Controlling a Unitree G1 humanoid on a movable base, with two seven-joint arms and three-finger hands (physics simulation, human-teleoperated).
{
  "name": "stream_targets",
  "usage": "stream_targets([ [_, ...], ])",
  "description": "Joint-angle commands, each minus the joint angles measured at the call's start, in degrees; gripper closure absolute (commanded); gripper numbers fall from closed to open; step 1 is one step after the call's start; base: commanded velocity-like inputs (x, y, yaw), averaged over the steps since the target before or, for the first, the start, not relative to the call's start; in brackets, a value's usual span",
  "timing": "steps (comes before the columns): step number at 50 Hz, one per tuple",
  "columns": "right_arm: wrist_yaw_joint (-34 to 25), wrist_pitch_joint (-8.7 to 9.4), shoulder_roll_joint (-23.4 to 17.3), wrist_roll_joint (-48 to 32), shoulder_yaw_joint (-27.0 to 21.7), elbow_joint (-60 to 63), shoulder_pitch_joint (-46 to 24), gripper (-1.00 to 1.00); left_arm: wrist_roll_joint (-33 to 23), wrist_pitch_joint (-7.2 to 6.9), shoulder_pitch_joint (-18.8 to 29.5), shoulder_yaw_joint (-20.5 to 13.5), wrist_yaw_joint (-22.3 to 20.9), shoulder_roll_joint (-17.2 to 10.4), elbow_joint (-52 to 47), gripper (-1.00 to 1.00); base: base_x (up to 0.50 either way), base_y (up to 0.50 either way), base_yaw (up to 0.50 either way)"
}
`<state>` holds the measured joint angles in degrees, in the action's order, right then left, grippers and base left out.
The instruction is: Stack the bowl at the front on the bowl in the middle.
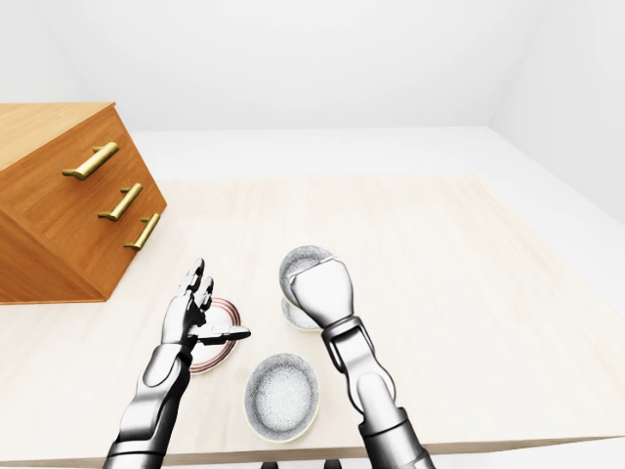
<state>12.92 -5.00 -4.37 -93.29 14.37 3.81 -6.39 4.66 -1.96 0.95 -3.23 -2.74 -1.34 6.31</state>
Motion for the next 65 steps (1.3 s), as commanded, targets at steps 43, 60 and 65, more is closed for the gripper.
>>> stream_targets([
  [43, -11.42, 0.00, -0.65, 3.51, 0.59, 1.55, 1.56, 1.00, 0.45, -0.01, 0.41, -0.19, -0.09, -0.10, 0.61, -1.00, 0.00, 0.00, 0.00],
  [60, -11.46, 0.00, 0.55, 4.79, 1.19, -1.37, 0.39, 1.00, 0.52, -0.02, 0.52, -0.35, -0.07, -0.16, 0.66, -1.00, 0.00, 0.00, 0.00],
  [65, -10.44, 0.00, 0.60, 3.58, 1.76, -2.28, 0.09, 1.00, 0.54, 0.01, 0.46, -0.34, -0.05, -0.16, 0.64, -1.00, 0.00, 0.00, 0.00],
])
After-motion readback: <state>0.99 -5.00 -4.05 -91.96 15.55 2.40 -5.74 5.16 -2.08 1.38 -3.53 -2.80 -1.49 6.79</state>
